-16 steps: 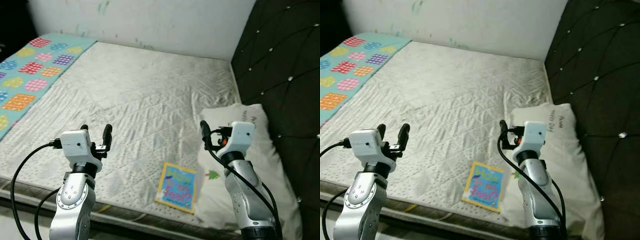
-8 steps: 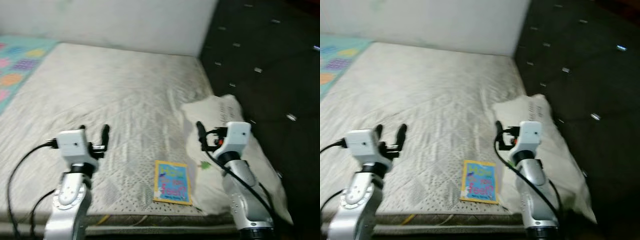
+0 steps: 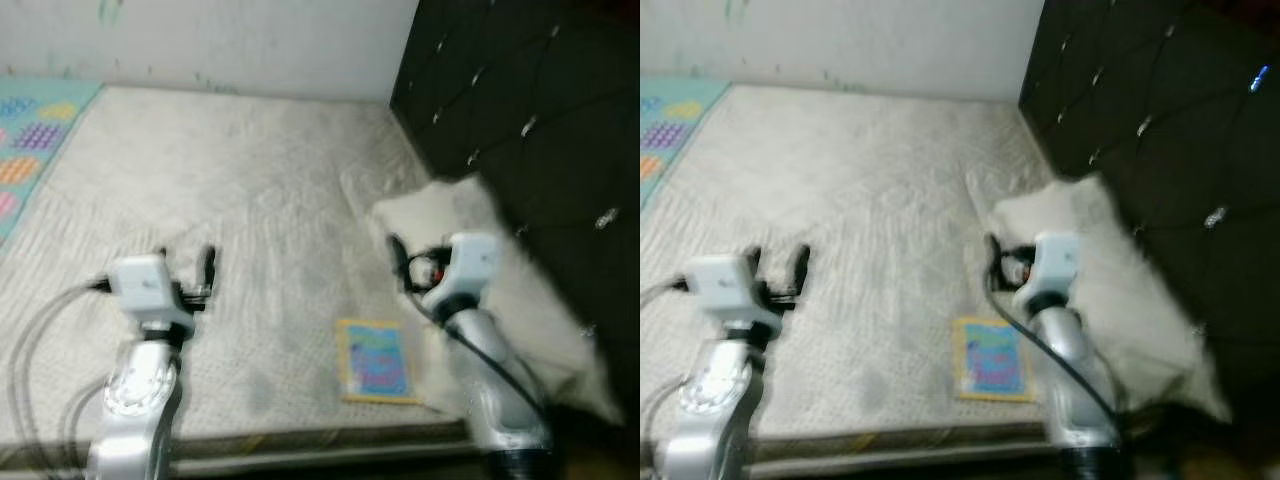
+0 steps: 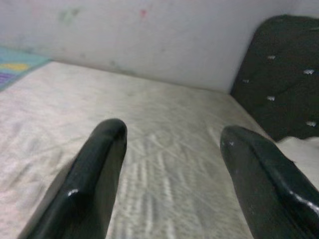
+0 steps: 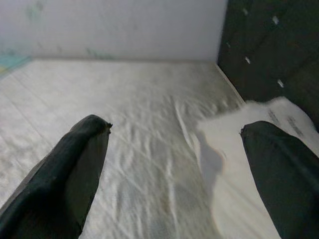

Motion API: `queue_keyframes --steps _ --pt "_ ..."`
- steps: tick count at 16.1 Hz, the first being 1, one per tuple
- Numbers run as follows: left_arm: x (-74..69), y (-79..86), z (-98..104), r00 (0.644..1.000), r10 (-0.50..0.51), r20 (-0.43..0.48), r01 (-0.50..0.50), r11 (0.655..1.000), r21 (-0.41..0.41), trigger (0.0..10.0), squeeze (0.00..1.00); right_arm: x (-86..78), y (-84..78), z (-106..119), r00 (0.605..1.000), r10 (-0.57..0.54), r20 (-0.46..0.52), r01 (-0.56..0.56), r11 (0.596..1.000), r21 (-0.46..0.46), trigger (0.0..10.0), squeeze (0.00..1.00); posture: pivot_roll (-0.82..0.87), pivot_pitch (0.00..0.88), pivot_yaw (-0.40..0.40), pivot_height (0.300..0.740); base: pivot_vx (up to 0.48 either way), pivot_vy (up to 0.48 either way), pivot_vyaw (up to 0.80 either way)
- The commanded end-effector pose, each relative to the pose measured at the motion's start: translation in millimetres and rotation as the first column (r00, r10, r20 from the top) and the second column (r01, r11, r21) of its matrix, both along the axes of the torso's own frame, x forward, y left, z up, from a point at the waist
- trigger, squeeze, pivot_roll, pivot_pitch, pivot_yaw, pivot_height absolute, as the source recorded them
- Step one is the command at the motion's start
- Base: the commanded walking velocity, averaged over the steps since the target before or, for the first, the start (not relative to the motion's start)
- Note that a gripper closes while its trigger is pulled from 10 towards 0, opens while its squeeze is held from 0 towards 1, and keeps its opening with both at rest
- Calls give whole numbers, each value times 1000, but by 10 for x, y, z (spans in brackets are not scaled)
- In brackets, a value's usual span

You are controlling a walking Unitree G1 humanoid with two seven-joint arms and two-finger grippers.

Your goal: Clean up the room

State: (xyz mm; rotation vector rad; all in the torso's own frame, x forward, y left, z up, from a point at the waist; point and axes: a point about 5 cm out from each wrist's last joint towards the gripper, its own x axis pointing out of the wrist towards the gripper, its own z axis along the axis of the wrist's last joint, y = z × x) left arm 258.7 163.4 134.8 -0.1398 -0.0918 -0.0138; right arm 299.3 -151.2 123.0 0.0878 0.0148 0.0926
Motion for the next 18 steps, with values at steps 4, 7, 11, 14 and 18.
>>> queue_keyframes --steps 4,7,11,14,18 --pt "7 41 12 1000 11 -4 -11 1000 12 10000 0 18 2 44 1000 -1 15 1 1000 11 10000 0 -18 60 -72 740 0 371 0" --pt "8 43 15 1000 15 -4 -15 1000 13 10000 0 20 10 46 1000 8 16 -8 1000 6 10000 0 -18 60 -71 740 0 372 0" --pt "3 50 17 1000 16 -7 -15 1000 12 10000 0 12 32 54 999 24 22 -24 1000 -7 10000 0 -17 67 -70 740 0 375 0" --pt "5 52 15 1000 18 -9 -18 1000 11 10000 0 12 33 53 999 26 21 -26 1000 -6 10000 0 -17 67 -70 740 0 376 492" --pt "0 54 15 1000 20 -12 -20 1000 10 10000 0 8 40 53 999 32 20 -32 999 -6 10000 0 -15 68 -72 740 0 380 475"
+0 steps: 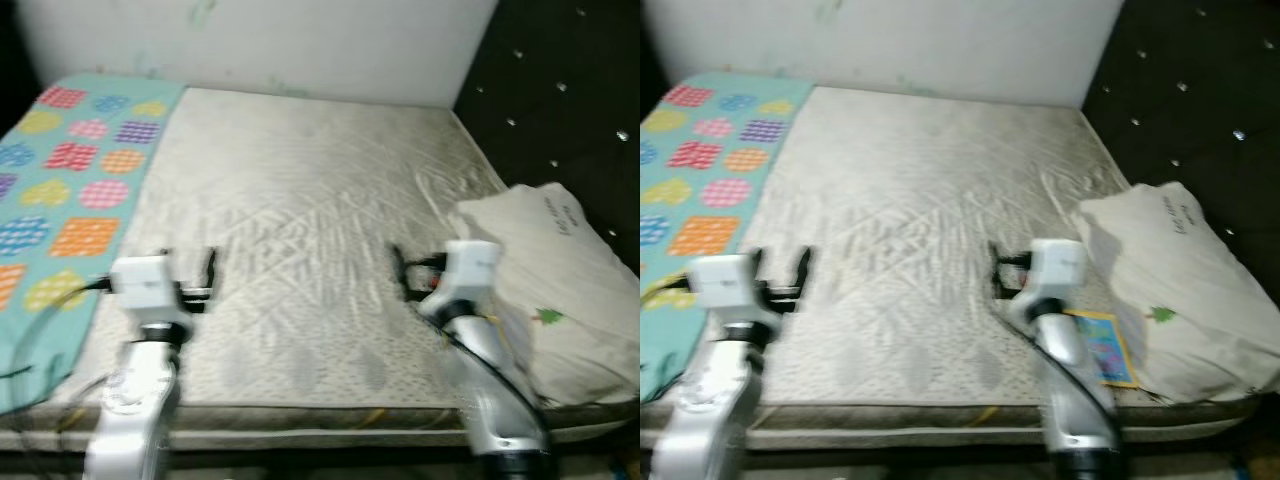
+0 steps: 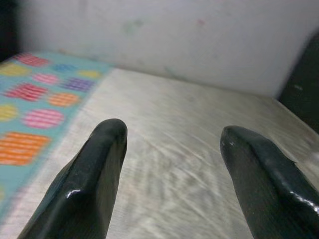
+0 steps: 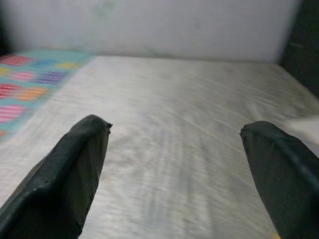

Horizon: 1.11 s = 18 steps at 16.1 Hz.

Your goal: Clean up the room

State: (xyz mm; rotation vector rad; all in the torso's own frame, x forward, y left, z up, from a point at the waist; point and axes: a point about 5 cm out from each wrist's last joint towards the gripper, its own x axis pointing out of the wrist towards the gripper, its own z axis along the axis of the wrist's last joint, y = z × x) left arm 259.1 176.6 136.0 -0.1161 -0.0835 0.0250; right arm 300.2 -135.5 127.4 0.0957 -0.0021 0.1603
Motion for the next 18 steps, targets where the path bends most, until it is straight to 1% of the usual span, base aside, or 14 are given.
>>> queue_keyframes --steps 1,10,16,18 --pt "-3 -77 2 1000 -19 -1 19 1000 -13 10000 0 -1 -115 9 999 -34 1 34 999 -16 10000 0 -15 68 -72 740 0 382 475" --pt "6 -76 2 1000 -20 -3 20 1000 -11 10000 0 6 -102 4 1000 -26 1 26 999 -19 10000 0 -15 65 -71 740 0 384 0" --pt "22 -80 1 1000 -18 -3 18 1000 -12 10000 0 23 -102 -7 1000 -21 -5 21 1000 -22 10000 0 -15 58 -75 740 0 445 0" --pt "18 -70 4 1000 -5 -1 5 1000 -20 10000 0 29 -104 -13 1000 -18 -8 18 1000 -23 10000 0 -15 57 -76 740 0 292 0"
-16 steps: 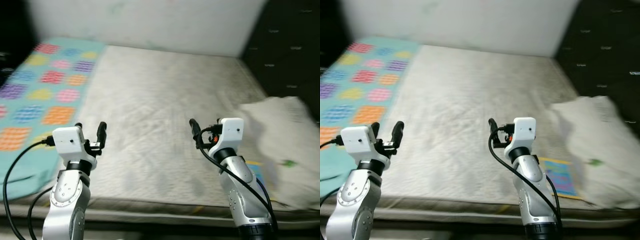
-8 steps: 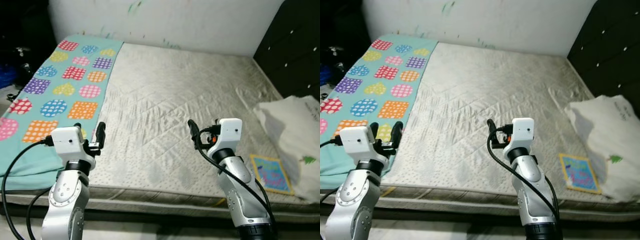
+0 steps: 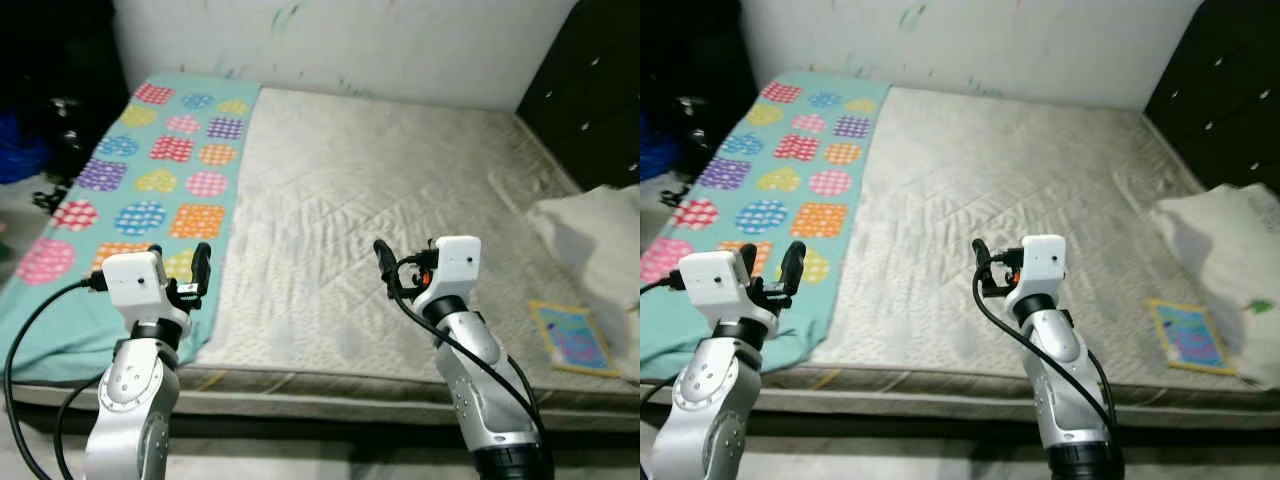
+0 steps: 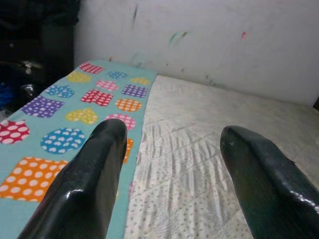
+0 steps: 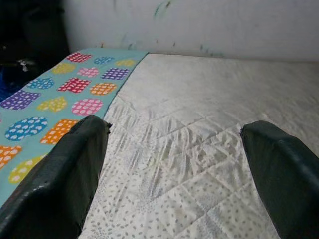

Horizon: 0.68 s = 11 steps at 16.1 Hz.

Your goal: Clean up the room

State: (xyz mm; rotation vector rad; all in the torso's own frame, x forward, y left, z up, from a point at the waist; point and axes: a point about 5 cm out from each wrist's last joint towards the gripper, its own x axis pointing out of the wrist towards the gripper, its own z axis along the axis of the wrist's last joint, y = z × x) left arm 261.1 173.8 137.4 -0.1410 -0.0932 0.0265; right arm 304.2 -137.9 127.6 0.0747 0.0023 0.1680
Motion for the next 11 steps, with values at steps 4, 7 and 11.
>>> queue_keyframes --steps 4,7,11 --pt "-22 -27 74 999 -14 51 15 999 -28 10000 0 -15 -88 -16 1000 -29 -6 29 1000 -2 10000 0 -20 62 -75 740 67 0 0" --pt "-21 -45 75 998 -27 49 28 999 -38 10000 0 -18 -88 -16 1000 -29 -7 29 1000 -2 10000 0 -20 67 -76 740 318 0 0" --pt "-23 -51 69 998 -33 44 35 999 -41 10000 0 -21 -90 -15 999 -33 -7 33 999 2 10000 0 -24 74 -71 740 323 0 0"
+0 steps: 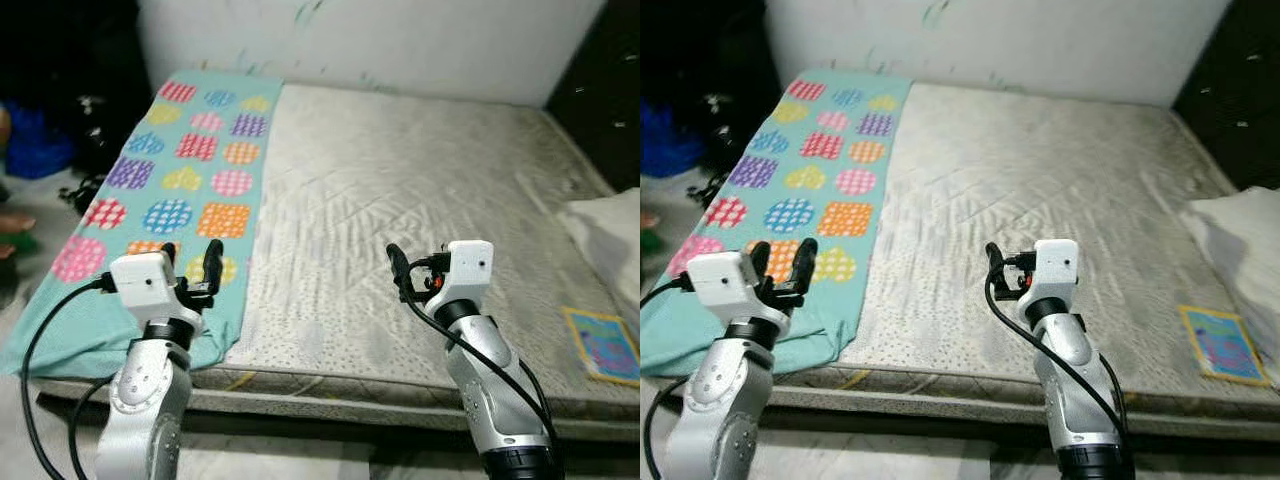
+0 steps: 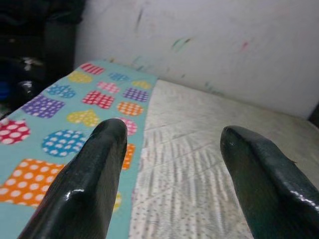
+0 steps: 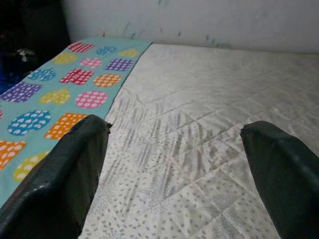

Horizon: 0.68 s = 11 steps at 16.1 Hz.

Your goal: Clean up the room

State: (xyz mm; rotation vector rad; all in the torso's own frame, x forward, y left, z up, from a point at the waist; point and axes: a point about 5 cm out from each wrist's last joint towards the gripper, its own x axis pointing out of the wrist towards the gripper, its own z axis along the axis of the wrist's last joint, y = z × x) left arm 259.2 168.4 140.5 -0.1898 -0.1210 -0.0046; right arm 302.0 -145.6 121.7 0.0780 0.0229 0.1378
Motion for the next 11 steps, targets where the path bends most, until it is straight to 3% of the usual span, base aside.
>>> queue_keyframes --steps 1,4,11 --pt "-2 1 37 1000 -4 12 4 1000 5 10000 0 2 -15 44 1000 -6 15 6 1000 1 10000 0 -24 74 -71 740 307 0 0" --pt "9 -10 39 1000 -9 11 9 1000 5 10000 0 -7 -32 40 1000 -10 15 10 1000 1 10000 0 -25 74 -69 740 290 0 0" --pt "29 -8 20 1000 19 -6 -19 1000 -14 10000 0 -18 -72 26 1000 -20 9 20 1000 -4 10000 0 -22 74 -68 740 0 0 0"
